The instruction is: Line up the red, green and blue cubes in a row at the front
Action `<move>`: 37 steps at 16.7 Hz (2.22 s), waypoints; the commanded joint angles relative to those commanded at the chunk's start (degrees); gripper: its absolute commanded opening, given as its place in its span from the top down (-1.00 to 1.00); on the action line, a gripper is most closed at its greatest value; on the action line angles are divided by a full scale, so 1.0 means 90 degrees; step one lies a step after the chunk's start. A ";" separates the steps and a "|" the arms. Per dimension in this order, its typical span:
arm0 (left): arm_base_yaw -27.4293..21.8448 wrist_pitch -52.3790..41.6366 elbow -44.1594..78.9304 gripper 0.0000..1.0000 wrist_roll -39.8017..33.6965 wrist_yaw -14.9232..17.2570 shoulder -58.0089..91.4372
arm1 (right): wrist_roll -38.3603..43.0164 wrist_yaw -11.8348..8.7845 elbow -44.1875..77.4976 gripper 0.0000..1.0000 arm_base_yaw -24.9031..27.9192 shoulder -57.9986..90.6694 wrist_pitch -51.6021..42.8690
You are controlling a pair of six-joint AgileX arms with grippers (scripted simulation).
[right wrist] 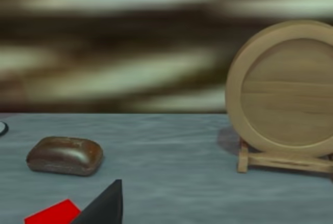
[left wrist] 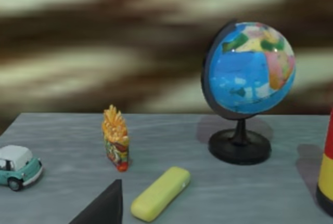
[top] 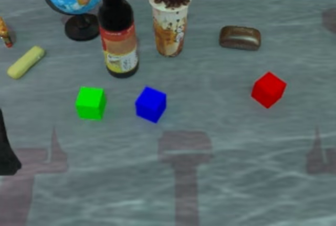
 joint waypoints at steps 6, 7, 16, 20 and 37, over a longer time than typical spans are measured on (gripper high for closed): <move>0.0000 0.0000 0.0000 -1.00 0.0000 0.0000 0.0000 | -0.0154 -0.0020 0.0654 -1.00 0.0123 0.0646 -0.0441; 0.0000 0.0000 0.0000 -1.00 0.0000 0.0000 0.0000 | -0.0227 -0.0022 0.0985 -1.00 0.0173 0.0974 -0.0652; 0.0000 0.0000 0.0000 -1.00 0.0000 0.0000 0.0000 | -0.1257 0.0020 0.5933 -1.00 0.0805 0.6621 -0.3753; 0.0000 0.0000 0.0000 -1.00 0.0000 0.0000 0.0000 | -0.1776 0.0022 0.8347 -1.00 0.1135 0.9733 -0.5376; 0.0000 0.0000 0.0000 -1.00 0.0000 0.0000 0.0000 | -0.2783 0.0029 1.3191 -1.00 0.1788 1.4969 -0.8222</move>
